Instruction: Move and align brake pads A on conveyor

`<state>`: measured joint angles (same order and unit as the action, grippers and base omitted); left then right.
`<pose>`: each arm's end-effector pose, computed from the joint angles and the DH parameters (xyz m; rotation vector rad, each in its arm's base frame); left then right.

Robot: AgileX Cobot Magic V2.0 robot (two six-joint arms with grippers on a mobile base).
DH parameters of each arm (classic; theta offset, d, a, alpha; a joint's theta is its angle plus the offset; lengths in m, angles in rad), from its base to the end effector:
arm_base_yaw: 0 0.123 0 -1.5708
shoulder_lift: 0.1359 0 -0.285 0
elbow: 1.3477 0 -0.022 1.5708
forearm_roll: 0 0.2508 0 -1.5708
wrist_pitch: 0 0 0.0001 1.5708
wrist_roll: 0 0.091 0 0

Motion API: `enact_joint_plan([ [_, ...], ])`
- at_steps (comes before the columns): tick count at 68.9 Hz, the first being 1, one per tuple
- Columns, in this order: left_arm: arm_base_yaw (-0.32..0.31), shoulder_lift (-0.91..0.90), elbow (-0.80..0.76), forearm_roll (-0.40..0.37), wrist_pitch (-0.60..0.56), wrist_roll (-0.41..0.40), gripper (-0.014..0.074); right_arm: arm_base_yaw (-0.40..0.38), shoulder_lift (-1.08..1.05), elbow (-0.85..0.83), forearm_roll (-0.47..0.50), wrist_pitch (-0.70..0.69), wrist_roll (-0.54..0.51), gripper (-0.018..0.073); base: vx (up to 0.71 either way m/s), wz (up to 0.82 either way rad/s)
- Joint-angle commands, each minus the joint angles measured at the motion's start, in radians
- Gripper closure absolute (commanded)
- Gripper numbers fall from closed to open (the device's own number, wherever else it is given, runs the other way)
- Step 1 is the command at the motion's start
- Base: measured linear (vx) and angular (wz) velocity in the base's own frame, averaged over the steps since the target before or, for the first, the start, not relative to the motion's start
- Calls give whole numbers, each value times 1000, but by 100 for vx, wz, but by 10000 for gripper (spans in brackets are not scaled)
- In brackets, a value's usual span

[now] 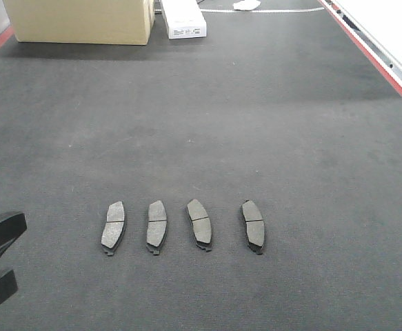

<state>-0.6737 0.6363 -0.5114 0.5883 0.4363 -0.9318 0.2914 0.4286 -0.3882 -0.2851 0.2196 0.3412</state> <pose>0.1137 -0.0634 0.2992 0.1293 1.9910 -0.4580 0.0958 0.0229 0.2942 -0.1536 1.7324 0.2071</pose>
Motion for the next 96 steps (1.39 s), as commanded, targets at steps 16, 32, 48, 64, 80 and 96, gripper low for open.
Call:
enact_joint_plan([
  [16, -4, -1, -25, 16, -46, -4, 603, -7, 3, -27, -18, -76, -12, 562, 0, 0],
  [32, -4, -1, -25, 16, -46, -4, 603, -7, 3, -27, -18, -76, -12, 562, 0, 0],
  [48, -4, -1, -25, 16, -46, -4, 603, -7, 3, -27, -18, -76, -12, 562, 0, 0],
  [64, -4, -33, -17, -106, -59, 96, 603, -7, 3, -27, -18, -76, -12, 562, 0, 0],
  [80, -4, -104, -17, -579, -160, 736, 603, -7, 3, -27, -18, -76, -12, 562, 0, 0],
  [96, -4, -108, -17, -715, -202, 949, 603, -7, 3, -27, -18, -76, -12, 562, 0, 0],
])
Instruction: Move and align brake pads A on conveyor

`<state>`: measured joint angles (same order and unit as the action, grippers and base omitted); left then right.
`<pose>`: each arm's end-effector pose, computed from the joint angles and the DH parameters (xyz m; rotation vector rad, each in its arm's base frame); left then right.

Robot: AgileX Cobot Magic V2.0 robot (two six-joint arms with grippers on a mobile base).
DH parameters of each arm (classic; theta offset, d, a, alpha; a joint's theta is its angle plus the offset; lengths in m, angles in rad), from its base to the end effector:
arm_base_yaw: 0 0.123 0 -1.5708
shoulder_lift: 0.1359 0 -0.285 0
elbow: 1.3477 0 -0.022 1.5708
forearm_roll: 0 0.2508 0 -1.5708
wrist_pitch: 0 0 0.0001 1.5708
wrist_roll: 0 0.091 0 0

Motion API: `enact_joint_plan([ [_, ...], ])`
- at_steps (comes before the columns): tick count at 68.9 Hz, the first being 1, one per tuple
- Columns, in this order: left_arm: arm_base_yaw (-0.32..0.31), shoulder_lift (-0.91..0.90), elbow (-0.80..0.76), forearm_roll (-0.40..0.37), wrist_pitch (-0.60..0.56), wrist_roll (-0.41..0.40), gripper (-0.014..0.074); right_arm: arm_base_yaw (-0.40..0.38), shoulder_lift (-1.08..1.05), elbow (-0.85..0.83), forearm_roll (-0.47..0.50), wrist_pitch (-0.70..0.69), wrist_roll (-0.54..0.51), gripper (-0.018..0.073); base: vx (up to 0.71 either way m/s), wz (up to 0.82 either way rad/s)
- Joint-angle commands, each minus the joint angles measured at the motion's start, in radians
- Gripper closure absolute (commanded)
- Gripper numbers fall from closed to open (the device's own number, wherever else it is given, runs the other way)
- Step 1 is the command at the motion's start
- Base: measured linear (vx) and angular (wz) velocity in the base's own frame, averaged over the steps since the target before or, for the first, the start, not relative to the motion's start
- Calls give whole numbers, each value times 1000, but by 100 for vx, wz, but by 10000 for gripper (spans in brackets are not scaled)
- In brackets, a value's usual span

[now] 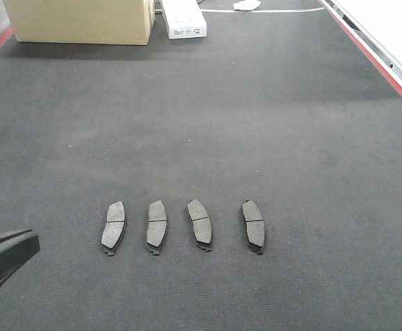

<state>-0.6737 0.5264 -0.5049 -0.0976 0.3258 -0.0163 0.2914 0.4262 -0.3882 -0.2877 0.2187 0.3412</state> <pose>0.0857 -0.0721 0.3133 0.5422 1.7879 -0.5754 0.0954 0.0227 0.2946 -0.1551 1.7287 0.2054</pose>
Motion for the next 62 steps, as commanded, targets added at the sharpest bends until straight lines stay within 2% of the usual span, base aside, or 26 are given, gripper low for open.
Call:
enact_joint_plan([
  [1, -4, 2, -23, -28, -94, 30, 603, -7, 6, -27, -15, -75, -12, 562, 0, 0],
  [12, -2, -11, -17, -2, -108, 28, 603, -7, 6, -27, -15, -75, -12, 562, 0, 0],
  [18, 41, -68, 12, -3, -115, 28, 603, -7, 6, -27, -15, -75, -12, 562, 0, 0],
  [26, 165, -191, 80, 1, -125, 28, 603, -7, 6, -27, -15, -75, -12, 562, 0, 0],
  [36, 389, -387, 172, 34, -127, 28, 603, -7, 6, -27, -15, -75, -12, 562, 0, 0],
  [47, 584, -558, 240, 89, -126, 28, 603, -7, 6, -27, -15, -75, -12, 562, 0, 0],
  [54, 665, -550, 265, 117, -125, 28, 603, -7, 6, -27, -15, -75, -12, 562, 0, 0],
  [62, 688, -552, 314, 118, -132, 28, 603, -7, 6, -27, -15, -75, -12, 562, 0, 0],
])
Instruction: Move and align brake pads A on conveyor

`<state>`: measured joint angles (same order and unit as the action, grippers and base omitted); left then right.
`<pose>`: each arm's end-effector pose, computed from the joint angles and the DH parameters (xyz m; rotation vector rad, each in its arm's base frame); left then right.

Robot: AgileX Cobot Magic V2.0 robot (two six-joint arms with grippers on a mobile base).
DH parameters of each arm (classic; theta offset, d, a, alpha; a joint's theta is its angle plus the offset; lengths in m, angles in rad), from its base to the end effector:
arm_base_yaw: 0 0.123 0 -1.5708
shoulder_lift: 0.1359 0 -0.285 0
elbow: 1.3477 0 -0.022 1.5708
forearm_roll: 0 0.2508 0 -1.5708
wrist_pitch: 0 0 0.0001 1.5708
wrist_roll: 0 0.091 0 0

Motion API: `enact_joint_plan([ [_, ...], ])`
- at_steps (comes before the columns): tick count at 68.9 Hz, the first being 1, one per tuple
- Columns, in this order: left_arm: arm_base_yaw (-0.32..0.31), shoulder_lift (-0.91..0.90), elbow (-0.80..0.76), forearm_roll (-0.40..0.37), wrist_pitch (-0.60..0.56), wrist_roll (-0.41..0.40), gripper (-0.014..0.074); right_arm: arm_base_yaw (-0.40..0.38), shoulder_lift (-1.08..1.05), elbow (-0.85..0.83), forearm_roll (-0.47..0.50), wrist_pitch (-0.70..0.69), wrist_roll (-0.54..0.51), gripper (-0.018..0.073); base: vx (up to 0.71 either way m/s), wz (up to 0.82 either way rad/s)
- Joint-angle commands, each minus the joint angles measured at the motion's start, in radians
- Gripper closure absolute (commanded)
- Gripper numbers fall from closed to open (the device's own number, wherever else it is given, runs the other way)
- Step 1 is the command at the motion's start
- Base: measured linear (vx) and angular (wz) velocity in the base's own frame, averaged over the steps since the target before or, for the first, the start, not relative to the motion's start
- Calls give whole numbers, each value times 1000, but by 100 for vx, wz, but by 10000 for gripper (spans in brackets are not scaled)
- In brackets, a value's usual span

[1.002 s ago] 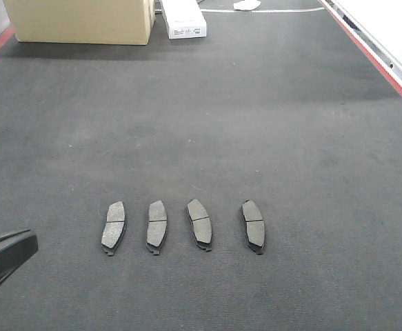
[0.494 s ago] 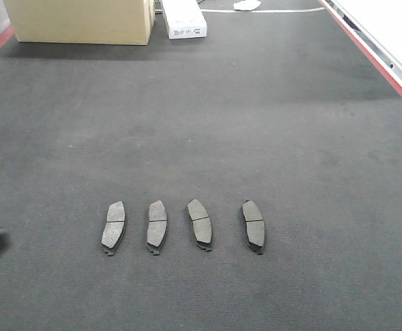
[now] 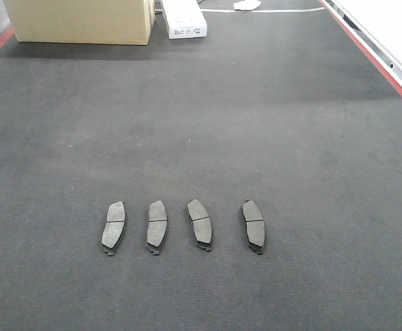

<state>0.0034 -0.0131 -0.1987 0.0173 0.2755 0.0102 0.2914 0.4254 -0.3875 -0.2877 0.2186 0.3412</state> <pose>0.0413 0.0006 0.2549 0.0144 1.5473 0.0276 0.0953 0.0227 0.2944 -0.1551 1.7285 0.2055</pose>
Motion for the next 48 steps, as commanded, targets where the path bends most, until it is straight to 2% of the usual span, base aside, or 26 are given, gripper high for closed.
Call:
enact_joint_plan([
  [1, 11, -12, 15, 3, -83, 2, 603, -7, 6, -28, -15, -75, -12, 562, 0, 0],
  [13, 11, -12, 143, 3, -92, 2, 603, -7, 6, -28, -15, -75, -12, 562, 0, 0],
  [21, 12, -12, 212, 0, -152, -10, 603, -7, 6, -28, -15, -75, -12, 562, 0, 0],
  [48, 12, -12, 214, 2, -166, -23, 603, -7, 6, -28, -15, -75, -12, 562, 0, 0],
])
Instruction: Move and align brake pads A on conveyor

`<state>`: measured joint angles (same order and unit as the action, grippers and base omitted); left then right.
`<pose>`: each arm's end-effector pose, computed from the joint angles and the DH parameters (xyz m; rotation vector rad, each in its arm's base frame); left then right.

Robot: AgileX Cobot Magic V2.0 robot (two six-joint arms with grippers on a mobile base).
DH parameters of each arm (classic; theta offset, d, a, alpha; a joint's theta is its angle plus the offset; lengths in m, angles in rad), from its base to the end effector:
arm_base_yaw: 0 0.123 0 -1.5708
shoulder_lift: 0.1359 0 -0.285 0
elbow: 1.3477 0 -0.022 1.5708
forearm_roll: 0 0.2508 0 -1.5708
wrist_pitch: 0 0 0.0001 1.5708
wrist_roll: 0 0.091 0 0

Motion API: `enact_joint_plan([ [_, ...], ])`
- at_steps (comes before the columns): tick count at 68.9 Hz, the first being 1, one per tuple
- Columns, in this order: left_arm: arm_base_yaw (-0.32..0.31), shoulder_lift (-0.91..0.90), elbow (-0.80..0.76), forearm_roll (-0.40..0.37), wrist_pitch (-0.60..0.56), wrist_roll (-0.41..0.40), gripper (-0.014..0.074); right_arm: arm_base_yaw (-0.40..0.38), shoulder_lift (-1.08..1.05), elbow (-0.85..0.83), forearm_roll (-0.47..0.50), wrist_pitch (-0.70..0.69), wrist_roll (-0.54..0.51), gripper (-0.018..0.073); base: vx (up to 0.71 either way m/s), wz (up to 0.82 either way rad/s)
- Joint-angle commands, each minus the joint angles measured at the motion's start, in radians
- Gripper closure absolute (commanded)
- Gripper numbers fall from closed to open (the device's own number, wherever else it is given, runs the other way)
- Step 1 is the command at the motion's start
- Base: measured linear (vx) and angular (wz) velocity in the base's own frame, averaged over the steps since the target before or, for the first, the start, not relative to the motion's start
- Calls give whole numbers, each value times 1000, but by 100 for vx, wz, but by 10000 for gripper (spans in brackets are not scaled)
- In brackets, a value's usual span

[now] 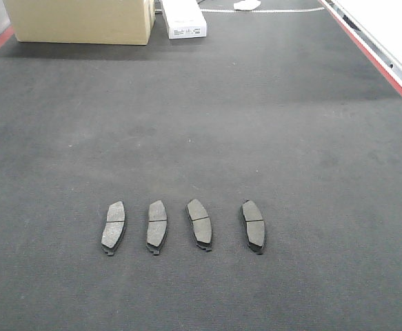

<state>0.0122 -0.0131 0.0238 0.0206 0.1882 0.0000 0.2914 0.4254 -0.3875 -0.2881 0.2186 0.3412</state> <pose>0.0559 0.0010 0.1888 0.0039 1.6825 0.0276 0.0953 0.0227 0.2944 -0.1554 1.7284 0.2051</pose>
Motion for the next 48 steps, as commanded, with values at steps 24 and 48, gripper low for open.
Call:
enact_joint_plan([
  [24, 3, -12, -8, -1, -78, -13, 603, -7, 6, -28, -15, -75, -12, 562, 0, 0],
  [48, 3, -12, -8, -1, -78, -13, 603, -19, 6, -28, 17, -78, -29, 562, 0, 0],
])
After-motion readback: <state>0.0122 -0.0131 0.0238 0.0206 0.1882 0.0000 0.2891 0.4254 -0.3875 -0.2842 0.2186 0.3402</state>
